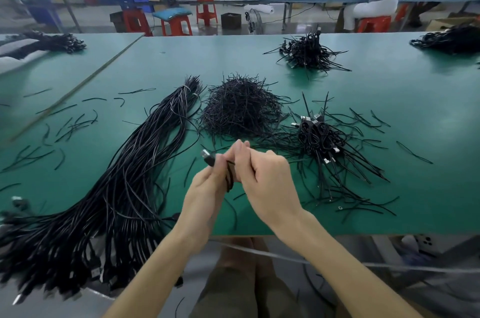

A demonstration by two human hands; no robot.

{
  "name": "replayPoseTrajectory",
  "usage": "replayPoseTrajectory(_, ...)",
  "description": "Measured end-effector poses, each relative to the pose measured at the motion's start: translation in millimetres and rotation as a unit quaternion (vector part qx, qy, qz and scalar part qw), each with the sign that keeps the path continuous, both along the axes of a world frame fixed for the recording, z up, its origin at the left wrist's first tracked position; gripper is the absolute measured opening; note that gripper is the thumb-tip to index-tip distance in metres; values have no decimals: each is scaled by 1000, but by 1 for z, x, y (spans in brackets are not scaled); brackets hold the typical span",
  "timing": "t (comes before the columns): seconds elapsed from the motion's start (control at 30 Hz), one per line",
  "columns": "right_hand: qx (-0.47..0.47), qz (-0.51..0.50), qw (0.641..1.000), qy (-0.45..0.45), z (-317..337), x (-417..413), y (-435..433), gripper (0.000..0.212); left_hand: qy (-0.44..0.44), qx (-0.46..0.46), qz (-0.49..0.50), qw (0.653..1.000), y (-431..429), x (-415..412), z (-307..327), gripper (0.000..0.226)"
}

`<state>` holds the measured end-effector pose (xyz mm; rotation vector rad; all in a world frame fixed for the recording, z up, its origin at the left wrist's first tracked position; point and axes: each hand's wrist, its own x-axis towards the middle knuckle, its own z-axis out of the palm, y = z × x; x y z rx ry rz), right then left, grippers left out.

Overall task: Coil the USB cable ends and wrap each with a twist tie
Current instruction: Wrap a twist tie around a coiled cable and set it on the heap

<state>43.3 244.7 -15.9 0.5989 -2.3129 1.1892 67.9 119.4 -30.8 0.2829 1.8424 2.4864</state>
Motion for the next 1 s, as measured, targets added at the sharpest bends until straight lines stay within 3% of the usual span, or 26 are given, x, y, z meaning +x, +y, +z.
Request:
replayPoseTrajectory(0.07, 2, 7, 1000, -23, -9, 6, -6, 55, -53, 113, -21, 992, 2, -3, 1, 52)
replayPoseTrajectory(0.23, -2, 18, 998, -65, -25, 9, -14, 54, -142, 260, -19, 955, 6, -8, 8, 50)
replayPoseTrajectory(0.4, 58, 4, 992, -109, -38, 10, -5, 61, -158, 380, 30, 911, -6, -13, 11, 33)
replayPoseTrajectory(0.6, 49, 111, 960, -251, -34, 4, 2, 51, -132, 313, 18, 941, -14, -9, 9, 29)
replayPoseTrajectory(0.8, -77, 178, 937, -291, -26, 3, -2, 52, -127, 255, 17, 958, -12, -3, 3, 38)
replayPoseTrajectory(0.93, -142, 212, 920, -297, -24, 0, 0, 25, -100, 178, -29, 979, -7, 4, 6, 37)
replayPoseTrajectory(1.0, -158, 208, 921, -289, -24, 1, 2, 27, -82, 119, -35, 989, -10, 5, 8, 39)
